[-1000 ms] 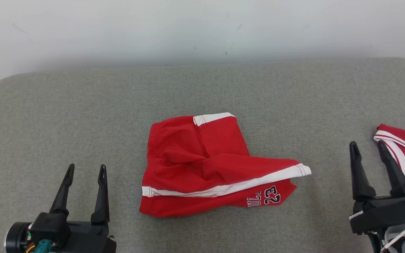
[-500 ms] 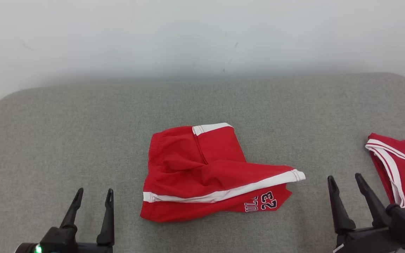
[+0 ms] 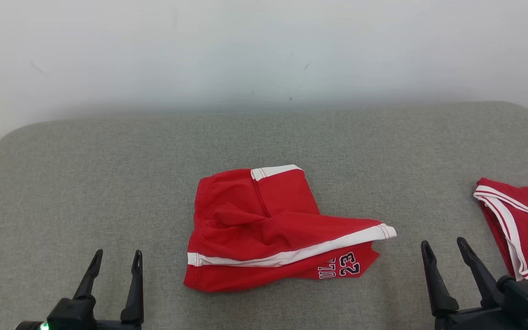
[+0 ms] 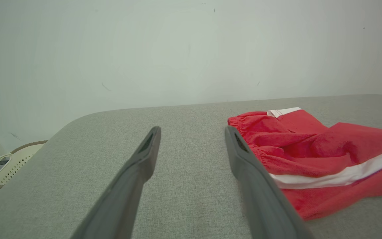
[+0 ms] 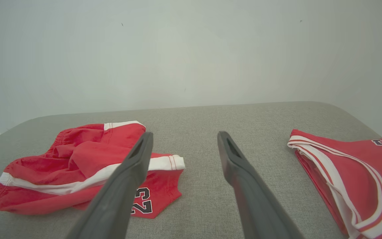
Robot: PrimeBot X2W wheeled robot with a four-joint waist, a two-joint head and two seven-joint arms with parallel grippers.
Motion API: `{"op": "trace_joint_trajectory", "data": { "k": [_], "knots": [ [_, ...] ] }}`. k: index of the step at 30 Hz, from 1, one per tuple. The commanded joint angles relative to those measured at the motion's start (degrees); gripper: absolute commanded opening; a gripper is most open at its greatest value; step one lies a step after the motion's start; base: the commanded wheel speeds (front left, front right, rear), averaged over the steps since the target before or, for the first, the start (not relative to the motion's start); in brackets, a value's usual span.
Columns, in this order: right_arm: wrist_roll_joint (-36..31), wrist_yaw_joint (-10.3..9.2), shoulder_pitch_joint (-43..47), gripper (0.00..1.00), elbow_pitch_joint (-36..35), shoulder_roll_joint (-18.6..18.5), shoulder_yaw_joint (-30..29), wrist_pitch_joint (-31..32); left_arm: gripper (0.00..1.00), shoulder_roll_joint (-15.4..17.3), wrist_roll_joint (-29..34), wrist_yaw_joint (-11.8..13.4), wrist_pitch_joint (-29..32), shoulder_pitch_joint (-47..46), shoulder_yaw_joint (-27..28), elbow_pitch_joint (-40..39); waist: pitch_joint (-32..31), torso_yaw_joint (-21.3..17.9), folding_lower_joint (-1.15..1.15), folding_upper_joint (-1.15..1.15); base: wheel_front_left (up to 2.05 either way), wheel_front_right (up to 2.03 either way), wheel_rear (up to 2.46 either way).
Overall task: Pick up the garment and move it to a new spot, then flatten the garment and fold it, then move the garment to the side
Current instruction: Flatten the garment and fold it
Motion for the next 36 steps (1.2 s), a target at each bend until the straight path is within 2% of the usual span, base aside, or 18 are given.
{"op": "trace_joint_trajectory", "data": {
  "k": [1, 12, 20, 28, 36],
  "knots": [
    [-0.27, -0.02, 0.17, 1.00, -0.19, 0.04, -0.03, 0.20, 1.00, 0.38, -0.24, 0.17, 0.03, 0.39, -0.01, -0.18, 0.07, 0.06, 0.01, 0.00, 0.00, 0.00, 0.00],
    [-0.25, -0.02, -0.65, 1.00, -0.40, -0.49, 0.18, 0.81, 1.00, 0.46, -0.33, -0.22, 0.19, -1.29, -1.29, -0.40, 1.03, 0.54, 0.01, 0.00, 0.00, 0.00, 0.00],
    [0.92, -0.02, -1.41, 1.00, 0.53, -1.89, 0.75, 3.08, 1.00, -0.36, -1.42, -3.01, 2.81, -3.21, -4.77, 0.49, 2.03, 0.53, 0.01, 0.00, 0.00, 0.00, 0.00],
    [3.97, -0.02, -5.19, 1.00, 4.15, -6.93, 4.08, 6.24, 1.00, -0.81, -4.23, -7.86, 10.33, -5.61, -8.96, 4.20, 4.98, -0.16, 0.01, 0.00, 0.00, 0.00, 0.00],
    [7.50, -0.02, -12.04, 1.00, 8.24, -12.13, 9.22, 6.06, 1.00, -0.49, -5.10, -8.26, 11.73, -8.75, -8.99, 5.44, 9.82, 0.34, 0.01, 0.00, 0.00, 0.00, 0.00]
  ]
}}
